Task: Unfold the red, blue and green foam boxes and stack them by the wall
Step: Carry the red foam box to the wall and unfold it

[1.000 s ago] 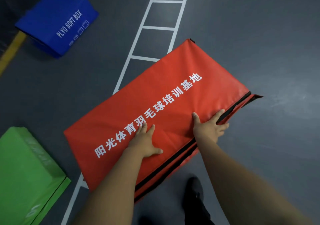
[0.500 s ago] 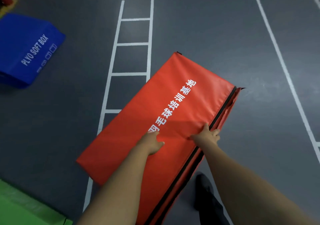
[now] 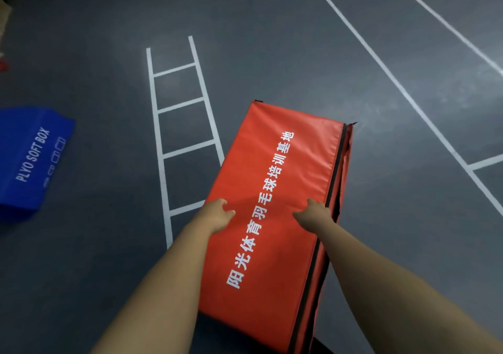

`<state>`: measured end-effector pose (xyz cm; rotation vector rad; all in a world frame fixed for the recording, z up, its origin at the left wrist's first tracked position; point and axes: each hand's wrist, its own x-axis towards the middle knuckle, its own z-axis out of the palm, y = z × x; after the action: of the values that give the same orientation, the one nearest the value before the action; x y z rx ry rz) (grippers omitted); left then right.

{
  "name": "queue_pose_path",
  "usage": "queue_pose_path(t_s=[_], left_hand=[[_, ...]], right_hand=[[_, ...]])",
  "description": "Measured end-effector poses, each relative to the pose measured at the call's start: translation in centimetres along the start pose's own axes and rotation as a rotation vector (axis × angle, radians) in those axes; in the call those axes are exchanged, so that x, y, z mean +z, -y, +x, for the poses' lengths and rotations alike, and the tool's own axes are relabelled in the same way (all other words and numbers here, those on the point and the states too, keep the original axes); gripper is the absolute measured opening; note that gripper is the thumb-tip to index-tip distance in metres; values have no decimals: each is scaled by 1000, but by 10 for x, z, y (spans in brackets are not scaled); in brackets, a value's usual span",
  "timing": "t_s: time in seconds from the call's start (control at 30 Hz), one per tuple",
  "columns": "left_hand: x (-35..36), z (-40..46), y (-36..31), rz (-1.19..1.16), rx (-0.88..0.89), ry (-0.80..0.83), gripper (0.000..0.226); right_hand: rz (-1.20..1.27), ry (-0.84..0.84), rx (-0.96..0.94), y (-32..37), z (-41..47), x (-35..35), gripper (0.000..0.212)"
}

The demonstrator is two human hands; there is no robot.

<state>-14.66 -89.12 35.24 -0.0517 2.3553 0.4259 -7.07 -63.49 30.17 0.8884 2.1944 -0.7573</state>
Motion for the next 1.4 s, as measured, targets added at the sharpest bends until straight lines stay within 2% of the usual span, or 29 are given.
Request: queue_pose_path(t_s=[0.23, 0.37, 0.5, 0.57, 0.63, 0.7, 0.87, 1.03, 1.2, 1.3, 1.4], left_hand=[[10, 26, 9, 99, -14, -16, 57], [19, 47, 22, 82, -57, -67, 58], [21, 74, 38, -8, -115, -145, 71], [21, 93, 46, -121, -161, -148, 82], [24, 114, 59, -221, -200, -99, 87], [27, 129, 67, -298, -196, -53, 84], [38, 147, 74, -483, -181, -17, 58], [46, 153, 80, -630, -182, 3, 60], [44, 156, 78, -648, -169, 23, 46], [34, 160, 71, -621, -172, -10, 40], [20, 164, 61, -640, -168, -38, 57]], right_hand=[[190, -60, 173, -31, 14, 18, 74], [263, -147, 250, -45, 23, 38, 92], [410, -179, 291, -57, 37, 52, 104], [512, -214, 303, -64, 48, 62, 100], [628, -243, 297, -73, 58, 75, 85], [748, -230, 285, -78, 58, 80, 84], [923, -218, 305, -74, 69, 96, 103], [1040, -244, 373, -71, 74, 101, 122], [1053, -224, 368, -74, 76, 95, 121], [1056, -245, 315, -69, 84, 78, 111], [1049, -239, 305, -56, 92, 49, 116]])
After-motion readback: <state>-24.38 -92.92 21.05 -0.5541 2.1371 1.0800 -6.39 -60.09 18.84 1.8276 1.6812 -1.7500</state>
